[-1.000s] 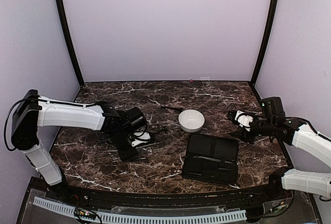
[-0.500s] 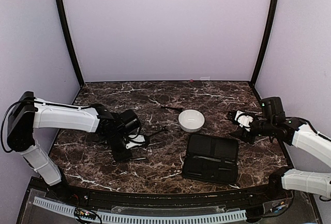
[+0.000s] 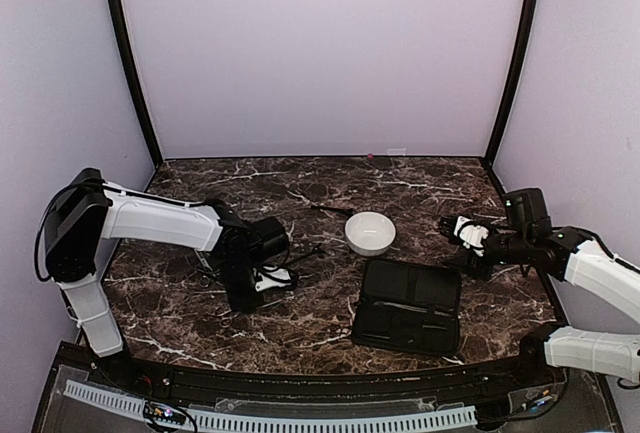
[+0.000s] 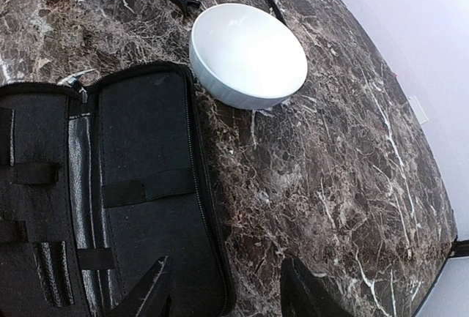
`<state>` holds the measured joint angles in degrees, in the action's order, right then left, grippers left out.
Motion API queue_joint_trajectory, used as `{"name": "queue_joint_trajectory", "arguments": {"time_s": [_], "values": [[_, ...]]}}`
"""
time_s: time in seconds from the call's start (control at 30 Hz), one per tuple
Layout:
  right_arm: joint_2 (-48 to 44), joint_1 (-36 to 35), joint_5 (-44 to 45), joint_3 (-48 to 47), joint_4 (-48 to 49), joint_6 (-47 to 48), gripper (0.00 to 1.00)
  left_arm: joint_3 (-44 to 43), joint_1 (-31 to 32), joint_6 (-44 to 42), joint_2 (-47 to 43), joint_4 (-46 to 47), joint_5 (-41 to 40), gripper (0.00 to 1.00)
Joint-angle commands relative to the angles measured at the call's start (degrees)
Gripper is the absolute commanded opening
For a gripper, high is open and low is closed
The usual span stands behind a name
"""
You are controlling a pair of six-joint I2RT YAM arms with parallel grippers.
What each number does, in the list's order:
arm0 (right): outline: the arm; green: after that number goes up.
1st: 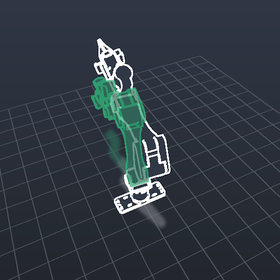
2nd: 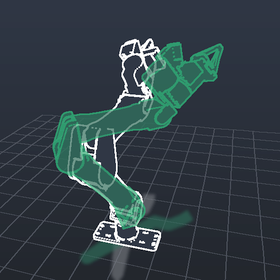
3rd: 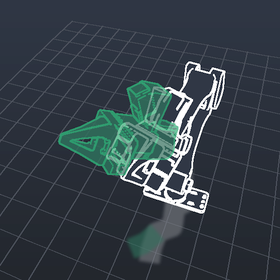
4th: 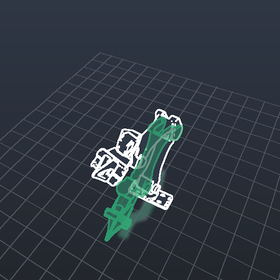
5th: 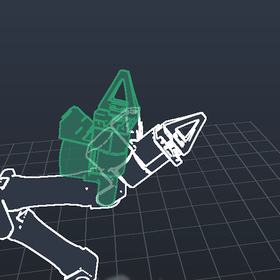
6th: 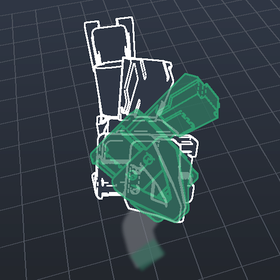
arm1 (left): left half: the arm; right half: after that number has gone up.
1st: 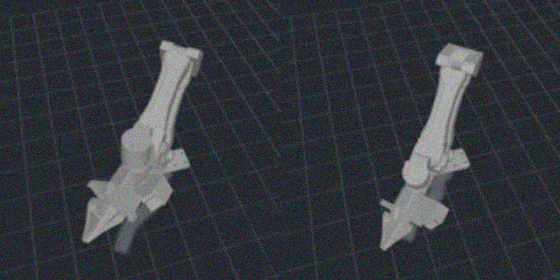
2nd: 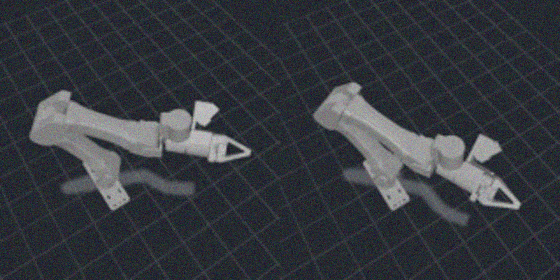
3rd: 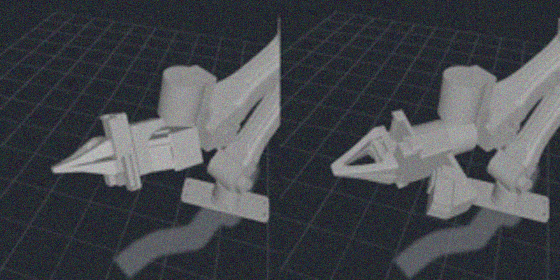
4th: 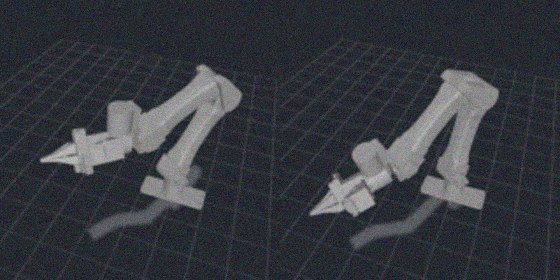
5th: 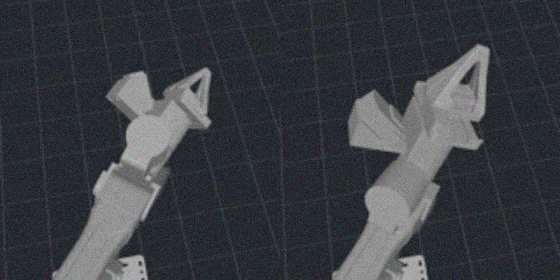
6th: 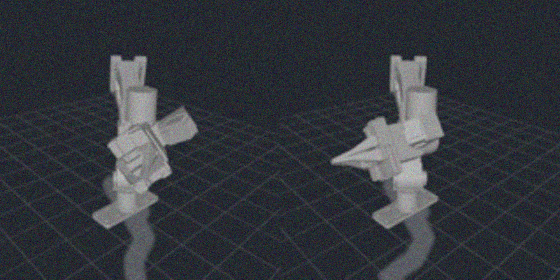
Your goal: Sort the hair-cutting tools
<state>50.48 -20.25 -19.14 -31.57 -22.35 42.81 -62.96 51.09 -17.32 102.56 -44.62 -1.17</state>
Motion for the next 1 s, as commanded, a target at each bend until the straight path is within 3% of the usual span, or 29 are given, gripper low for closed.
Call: {"name": "queue_joint_trajectory", "arguments": {"time_s": [0.0, 0.23, 0.43, 0.67, 0.97], "values": [[0.2, 0.3, -1.1, -0.5, 0.2, 0.1, 0.49, -3.5, 0.5, 0.8, 5.7, -0.2, 3.3, 0.08], [2.9, 0.3, -2.8, -1.6, -1.4, -0.1, 0.49, -12.6, 5.0, -2.7, 8.0, 3.3, 5.3, 0.05], [-0.2, 0.3, -2.7, -0.7, -0.1, -0.3, 0.49, -14.5, 6.3, -4.1, 11.3, 8.1, 3.7, 0.04], [1.2, 0.5, -1.3, -0.9, -0.3, -0.4, 0.49, -10.5, 6.7, -2.9, 10.8, 11.9, -0.4, 0.26], [4.4, 0.5, -3.2, -1.4, -0.6, -0.3, 0.49, -7.5, 6.7, -3.2, 11.1, 9.7, 0.8, 0.24]]}}
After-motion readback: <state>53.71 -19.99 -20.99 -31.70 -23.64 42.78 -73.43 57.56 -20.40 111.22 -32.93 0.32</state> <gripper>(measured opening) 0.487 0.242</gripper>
